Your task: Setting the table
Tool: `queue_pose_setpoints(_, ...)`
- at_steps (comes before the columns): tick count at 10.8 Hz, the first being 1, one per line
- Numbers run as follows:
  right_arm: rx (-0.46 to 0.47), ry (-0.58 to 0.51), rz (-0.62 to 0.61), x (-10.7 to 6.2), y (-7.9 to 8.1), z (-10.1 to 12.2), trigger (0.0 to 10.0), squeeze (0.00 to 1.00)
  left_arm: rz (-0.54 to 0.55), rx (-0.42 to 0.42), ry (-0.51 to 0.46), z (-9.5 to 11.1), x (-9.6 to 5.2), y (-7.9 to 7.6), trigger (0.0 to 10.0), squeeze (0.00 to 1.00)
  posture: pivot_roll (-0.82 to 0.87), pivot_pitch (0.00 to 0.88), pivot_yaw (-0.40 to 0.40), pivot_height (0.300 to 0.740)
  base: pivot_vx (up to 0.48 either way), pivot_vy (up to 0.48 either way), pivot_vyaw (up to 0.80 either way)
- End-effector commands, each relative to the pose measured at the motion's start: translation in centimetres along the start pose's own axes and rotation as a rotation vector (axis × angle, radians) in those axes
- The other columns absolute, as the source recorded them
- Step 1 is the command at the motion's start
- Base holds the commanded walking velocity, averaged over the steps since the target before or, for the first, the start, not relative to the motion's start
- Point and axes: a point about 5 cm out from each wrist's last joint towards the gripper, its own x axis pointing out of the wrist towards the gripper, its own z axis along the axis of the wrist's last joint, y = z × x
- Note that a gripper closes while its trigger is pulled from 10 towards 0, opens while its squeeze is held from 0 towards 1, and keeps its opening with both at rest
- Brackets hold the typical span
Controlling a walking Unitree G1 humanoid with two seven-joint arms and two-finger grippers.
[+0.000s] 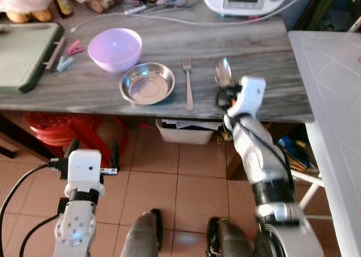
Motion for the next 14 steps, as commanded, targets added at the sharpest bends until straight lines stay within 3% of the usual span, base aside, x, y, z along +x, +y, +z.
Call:
queue_pose_setpoints(1,0.013,0.003,-0.012,0.2,-0.3,0.0,10.0,0.0,-0.002,0.004,0.014,-0.1,-0.4,0.2,10.0,0.0,0.12,0.265,0.07,0.74,0.0,0.0,0.0)
queue_pose_setpoints(5,0.08,0.012,-0.01,2.2,0.6,1.2,10.0,0.0,-0.021,0.01,0.036,0.0,-0.9,0.3,10.0,0.0,0.13,0.29,0.078,0.74,0.0,0.0,0.0)
queue_pose_setpoints(8,0.192,0.076,0.01,2.9,3.3,0.5,10.0,0.0,-0.036,0.008,0.042,0.2,-0.9,0.2,10.0,0.0,0.13,0.293,0.079,0.74,0.0,0.0,0.0)
queue_pose_setpoints(10,0.175,0.14,0.014,2.6,4.3,-0.5,10.0,0.0,-0.042,0.006,0.043,0.2,-0.9,0.1,10.0,0.0,0.13,0.293,0.075,0.74,0.0,0.0,0.0)
queue_pose_setpoints(14,0.144,0.228,-0.036,1.6,3.4,-2.3,10.0,0.0,-0.053,-0.002,0.045,0.2,-0.8,-0.2,10.0,0.0,0.12,0.294,0.074,0.74,0.0,0.0,0.0)
